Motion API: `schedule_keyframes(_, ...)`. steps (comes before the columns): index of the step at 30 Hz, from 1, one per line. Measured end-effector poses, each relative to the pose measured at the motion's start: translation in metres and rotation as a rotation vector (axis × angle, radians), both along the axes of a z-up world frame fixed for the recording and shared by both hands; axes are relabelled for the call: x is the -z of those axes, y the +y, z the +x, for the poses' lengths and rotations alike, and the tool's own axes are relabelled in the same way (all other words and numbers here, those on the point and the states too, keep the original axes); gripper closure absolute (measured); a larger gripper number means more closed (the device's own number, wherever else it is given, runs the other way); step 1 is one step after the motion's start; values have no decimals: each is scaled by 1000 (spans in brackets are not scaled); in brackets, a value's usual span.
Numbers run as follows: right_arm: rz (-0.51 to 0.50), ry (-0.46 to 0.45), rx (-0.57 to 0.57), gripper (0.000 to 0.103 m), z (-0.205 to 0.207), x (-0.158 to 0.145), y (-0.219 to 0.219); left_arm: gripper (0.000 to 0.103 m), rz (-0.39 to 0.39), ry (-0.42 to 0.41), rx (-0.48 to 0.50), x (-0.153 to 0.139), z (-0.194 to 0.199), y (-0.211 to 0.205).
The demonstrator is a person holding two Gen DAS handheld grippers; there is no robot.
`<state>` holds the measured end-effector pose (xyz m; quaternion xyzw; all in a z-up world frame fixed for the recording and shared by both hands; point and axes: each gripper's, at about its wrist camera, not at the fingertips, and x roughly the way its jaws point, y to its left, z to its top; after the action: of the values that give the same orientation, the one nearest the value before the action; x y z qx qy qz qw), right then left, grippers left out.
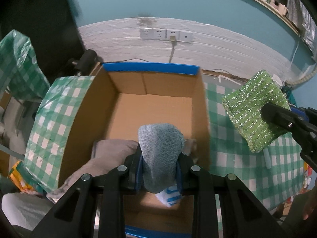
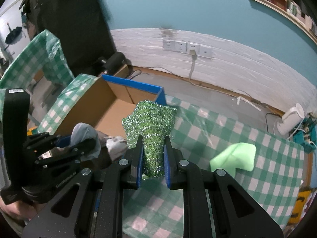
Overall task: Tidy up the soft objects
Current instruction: 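Carry the mesh pad and grey socks with both tools over the box, then open both tools to drop the pad and socks into the box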
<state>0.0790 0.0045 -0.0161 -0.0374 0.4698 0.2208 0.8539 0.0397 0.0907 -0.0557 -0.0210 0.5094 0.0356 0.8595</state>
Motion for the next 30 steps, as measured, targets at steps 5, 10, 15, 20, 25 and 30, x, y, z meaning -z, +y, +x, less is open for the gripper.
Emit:
schedule_keyframes(5,-1,3,-42,87,4,1,28,76,-6,0,-43,2,1,23)
schedule_keyframes(10,1,7,-76,87,12,6,53,76,-5,19,-71,11,5,38)
schedule_keyframes(15,-7,15,-101,87,18,14,73,76,-6,30,-79,15,8,45)
schedule_keyframes(20,-18,31,-134,86,18,24,89,71,-4,58,-91,24,10,49)
schedule_keyframes(25,-36,15,-135,63,17,28,93,52,7,76,-116,29,10,55)
schedule_keyframes(30,-33,-4,-115,42,18,26,88,34,22,51,-127,24,9,57)
